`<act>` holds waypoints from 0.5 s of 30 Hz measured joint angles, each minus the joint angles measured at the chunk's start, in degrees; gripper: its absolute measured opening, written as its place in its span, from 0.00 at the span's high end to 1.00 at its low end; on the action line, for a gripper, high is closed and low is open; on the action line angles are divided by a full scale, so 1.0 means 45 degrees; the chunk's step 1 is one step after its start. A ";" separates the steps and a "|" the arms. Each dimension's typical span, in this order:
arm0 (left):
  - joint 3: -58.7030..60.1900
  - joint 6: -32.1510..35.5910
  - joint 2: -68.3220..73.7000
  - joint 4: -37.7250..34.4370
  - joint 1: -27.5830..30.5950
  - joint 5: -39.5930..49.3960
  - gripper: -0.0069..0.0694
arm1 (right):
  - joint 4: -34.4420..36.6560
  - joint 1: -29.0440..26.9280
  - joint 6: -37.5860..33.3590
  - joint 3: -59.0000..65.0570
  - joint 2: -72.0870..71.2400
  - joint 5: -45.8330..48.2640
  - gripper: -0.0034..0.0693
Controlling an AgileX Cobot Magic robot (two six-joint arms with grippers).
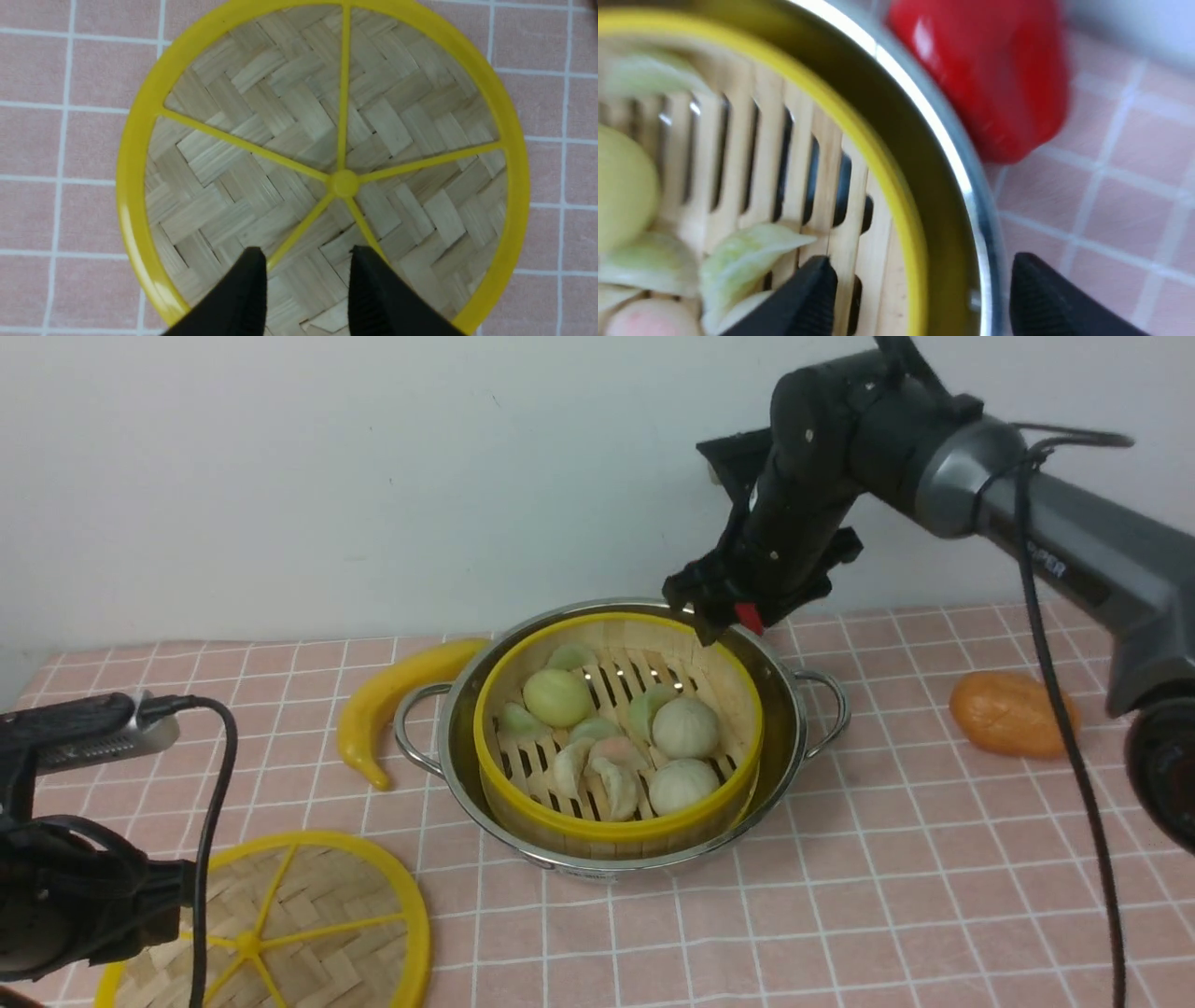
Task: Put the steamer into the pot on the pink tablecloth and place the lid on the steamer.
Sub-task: 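Grasp the bamboo steamer lid lying on the table by its centre knob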
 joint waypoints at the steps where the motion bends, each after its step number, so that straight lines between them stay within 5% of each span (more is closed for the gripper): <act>1: 0.0000 0.0000 0.0220 -0.0031 0.0000 -0.0095 0.59 | -0.0094 0.0000 -0.0017 0.0000 -0.0256 0.0000 0.26; 15: -0.1855 0.0375 0.3873 0.0009 -0.1643 -0.0317 0.59 | -0.0338 -0.0012 -0.0705 0.1221 -0.5043 -0.0048 0.26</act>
